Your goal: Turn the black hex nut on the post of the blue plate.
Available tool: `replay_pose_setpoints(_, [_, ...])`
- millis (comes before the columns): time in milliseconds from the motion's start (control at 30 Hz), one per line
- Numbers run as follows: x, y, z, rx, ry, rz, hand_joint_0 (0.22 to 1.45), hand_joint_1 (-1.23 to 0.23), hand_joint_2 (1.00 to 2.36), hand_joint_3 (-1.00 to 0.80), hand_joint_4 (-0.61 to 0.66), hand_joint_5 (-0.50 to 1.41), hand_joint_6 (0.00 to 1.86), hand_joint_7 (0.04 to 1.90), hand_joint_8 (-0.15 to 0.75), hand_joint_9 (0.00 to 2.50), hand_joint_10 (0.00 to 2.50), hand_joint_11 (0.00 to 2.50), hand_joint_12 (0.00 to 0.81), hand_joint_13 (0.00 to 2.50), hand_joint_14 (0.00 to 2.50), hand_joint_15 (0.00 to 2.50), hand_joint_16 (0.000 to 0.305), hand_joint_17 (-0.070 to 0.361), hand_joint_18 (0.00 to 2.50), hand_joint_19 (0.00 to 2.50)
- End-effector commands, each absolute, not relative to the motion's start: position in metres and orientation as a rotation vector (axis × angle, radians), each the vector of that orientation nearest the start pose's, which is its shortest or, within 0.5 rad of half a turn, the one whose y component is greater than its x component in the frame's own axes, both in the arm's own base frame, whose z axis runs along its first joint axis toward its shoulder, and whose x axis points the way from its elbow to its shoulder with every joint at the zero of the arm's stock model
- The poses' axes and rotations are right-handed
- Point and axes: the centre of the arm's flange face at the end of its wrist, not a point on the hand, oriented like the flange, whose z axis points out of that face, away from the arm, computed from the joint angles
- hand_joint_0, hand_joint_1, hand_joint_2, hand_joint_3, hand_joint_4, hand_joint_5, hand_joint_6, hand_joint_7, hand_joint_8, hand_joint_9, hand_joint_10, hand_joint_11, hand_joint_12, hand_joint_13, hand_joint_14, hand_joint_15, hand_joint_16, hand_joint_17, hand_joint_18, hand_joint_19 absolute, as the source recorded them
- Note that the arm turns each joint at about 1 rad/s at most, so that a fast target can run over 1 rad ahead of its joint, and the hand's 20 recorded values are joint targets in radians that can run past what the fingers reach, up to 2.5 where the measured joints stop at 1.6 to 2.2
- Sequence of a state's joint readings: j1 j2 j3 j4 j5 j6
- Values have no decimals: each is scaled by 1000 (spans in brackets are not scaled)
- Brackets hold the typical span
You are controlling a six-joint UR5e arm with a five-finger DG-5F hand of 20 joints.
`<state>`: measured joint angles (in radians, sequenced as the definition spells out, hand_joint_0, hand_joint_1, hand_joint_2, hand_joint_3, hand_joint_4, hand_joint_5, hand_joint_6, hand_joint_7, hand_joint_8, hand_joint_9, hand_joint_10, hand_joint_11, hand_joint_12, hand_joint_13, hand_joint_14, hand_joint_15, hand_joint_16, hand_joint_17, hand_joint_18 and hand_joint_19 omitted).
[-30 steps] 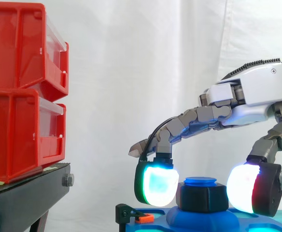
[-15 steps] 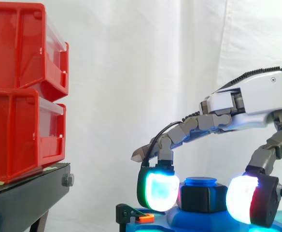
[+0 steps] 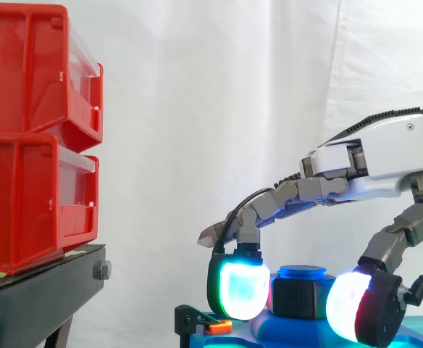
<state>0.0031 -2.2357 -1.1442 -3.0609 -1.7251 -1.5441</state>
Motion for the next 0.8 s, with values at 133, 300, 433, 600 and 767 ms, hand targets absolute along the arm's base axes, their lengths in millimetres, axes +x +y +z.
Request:
replay_pose_setpoints(133, [725,-116,290,-94,1730,158,569,-763,1004,-453,135,-199,501,1118,202,192,0,0,340,195,1,0,53,118,74,28])
replay_pose_setpoints(300, [725,-117,291,-94,1725,158,575,-765,1004,-452,108,-193,501,1131,202,206,0,0,338,203,0,0,52,118,81,36])
replay_pose_setpoints(433, [725,-118,291,-94,1727,156,577,-761,1003,-456,100,-190,501,1138,201,213,0,0,338,204,1,0,52,117,89,41])
replay_pose_setpoints(600, [725,-116,291,-97,1724,158,577,-755,1003,-458,105,-187,501,1148,203,218,0,0,340,214,0,0,52,117,99,38])
replay_pose_setpoints(767, [725,-117,291,-95,1721,159,535,-725,1000,-500,144,-196,501,1115,211,216,0,0,349,219,0,4,54,121,106,42])
